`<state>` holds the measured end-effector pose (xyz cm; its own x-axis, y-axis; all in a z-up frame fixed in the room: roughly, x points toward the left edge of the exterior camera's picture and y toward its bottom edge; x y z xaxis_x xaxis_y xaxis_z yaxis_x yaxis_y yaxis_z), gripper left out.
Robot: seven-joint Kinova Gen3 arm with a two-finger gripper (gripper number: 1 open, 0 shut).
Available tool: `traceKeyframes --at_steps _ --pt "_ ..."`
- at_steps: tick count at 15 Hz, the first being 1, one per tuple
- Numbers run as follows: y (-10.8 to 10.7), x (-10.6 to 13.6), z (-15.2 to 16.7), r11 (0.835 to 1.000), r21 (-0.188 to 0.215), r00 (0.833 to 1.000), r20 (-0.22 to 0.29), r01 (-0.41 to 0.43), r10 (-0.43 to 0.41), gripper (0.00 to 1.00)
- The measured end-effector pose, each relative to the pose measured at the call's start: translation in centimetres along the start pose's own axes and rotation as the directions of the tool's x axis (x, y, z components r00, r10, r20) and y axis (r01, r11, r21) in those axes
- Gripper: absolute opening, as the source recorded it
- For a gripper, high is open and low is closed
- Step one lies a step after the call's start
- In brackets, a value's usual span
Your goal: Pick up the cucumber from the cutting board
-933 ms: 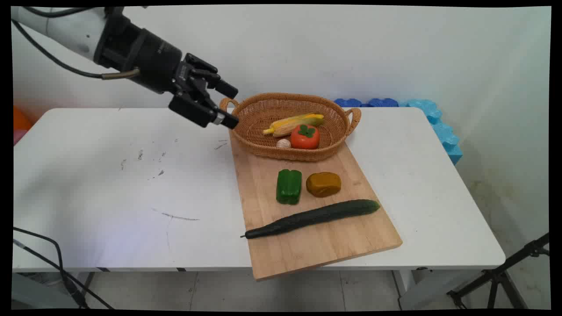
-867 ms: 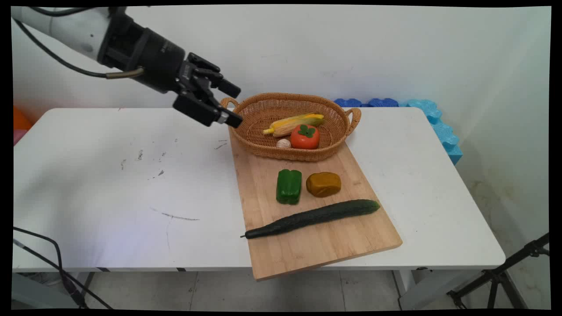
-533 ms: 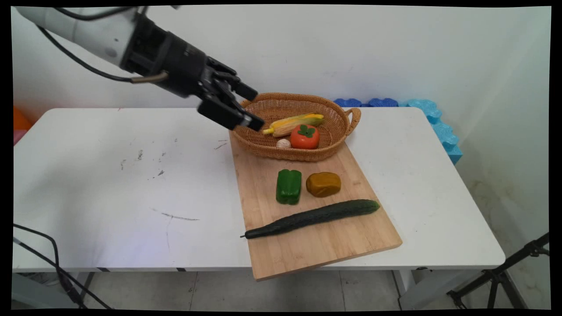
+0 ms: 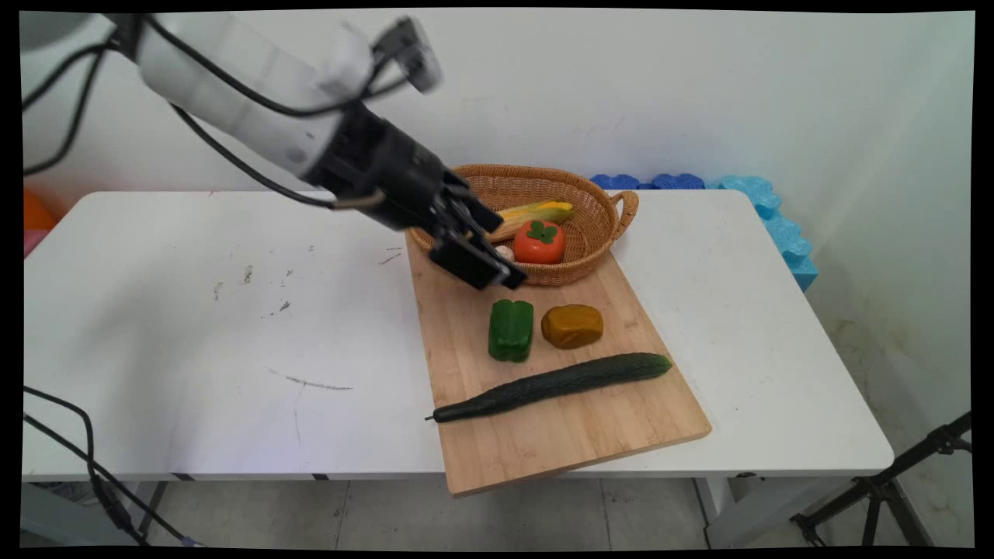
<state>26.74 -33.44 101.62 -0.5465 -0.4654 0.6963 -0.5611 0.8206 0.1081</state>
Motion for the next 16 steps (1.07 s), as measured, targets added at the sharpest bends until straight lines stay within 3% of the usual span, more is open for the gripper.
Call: traceKeyframes --at_steps 6,16 --pt "0.7 0.4 6.0 0.999 0.026 0.996 0.091 0.022 -0.024 1.00" --pt "0.6 -0.5 14.7 0.999 0.039 0.981 0.191 0.031 -0.038 1.00"
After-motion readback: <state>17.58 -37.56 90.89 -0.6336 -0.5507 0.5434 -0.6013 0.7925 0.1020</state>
